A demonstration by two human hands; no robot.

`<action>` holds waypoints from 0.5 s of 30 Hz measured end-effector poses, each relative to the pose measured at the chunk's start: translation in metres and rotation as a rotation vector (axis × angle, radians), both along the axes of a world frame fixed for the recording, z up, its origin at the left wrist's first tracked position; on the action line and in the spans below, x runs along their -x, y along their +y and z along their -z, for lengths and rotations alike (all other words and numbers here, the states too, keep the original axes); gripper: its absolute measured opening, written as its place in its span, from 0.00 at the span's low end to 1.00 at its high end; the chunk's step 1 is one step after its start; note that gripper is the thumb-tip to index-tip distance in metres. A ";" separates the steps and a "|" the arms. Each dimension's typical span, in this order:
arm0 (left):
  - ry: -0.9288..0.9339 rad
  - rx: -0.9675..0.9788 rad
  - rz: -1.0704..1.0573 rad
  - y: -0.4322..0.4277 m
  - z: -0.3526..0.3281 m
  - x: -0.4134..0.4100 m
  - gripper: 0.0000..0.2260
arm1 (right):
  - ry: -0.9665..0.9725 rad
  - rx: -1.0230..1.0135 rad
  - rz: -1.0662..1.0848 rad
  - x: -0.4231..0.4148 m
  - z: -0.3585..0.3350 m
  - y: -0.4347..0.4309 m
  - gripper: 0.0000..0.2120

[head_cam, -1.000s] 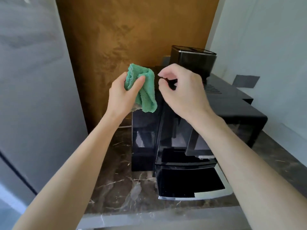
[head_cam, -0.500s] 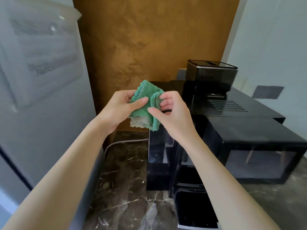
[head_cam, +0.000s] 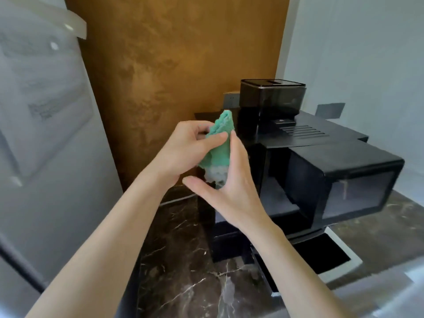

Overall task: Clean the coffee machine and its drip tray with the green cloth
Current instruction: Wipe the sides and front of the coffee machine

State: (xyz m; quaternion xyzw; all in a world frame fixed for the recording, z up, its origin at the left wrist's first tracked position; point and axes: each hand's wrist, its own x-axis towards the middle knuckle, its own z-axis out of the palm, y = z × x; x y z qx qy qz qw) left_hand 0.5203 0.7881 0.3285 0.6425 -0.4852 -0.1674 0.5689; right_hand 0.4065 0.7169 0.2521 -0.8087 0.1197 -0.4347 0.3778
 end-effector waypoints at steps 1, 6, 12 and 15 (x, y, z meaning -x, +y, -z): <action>-0.022 -0.045 0.043 -0.003 -0.002 0.003 0.08 | -0.025 0.011 0.046 -0.002 0.005 0.004 0.52; -0.165 -0.178 0.299 -0.018 -0.013 0.009 0.13 | -0.337 -0.159 0.300 0.003 0.025 -0.002 0.35; -0.256 0.017 -0.142 -0.071 -0.013 -0.034 0.15 | -0.693 -0.146 0.535 -0.013 0.039 -0.014 0.28; -0.436 -0.068 -0.154 -0.096 0.001 -0.048 0.14 | -0.664 0.056 0.596 -0.034 0.038 -0.025 0.26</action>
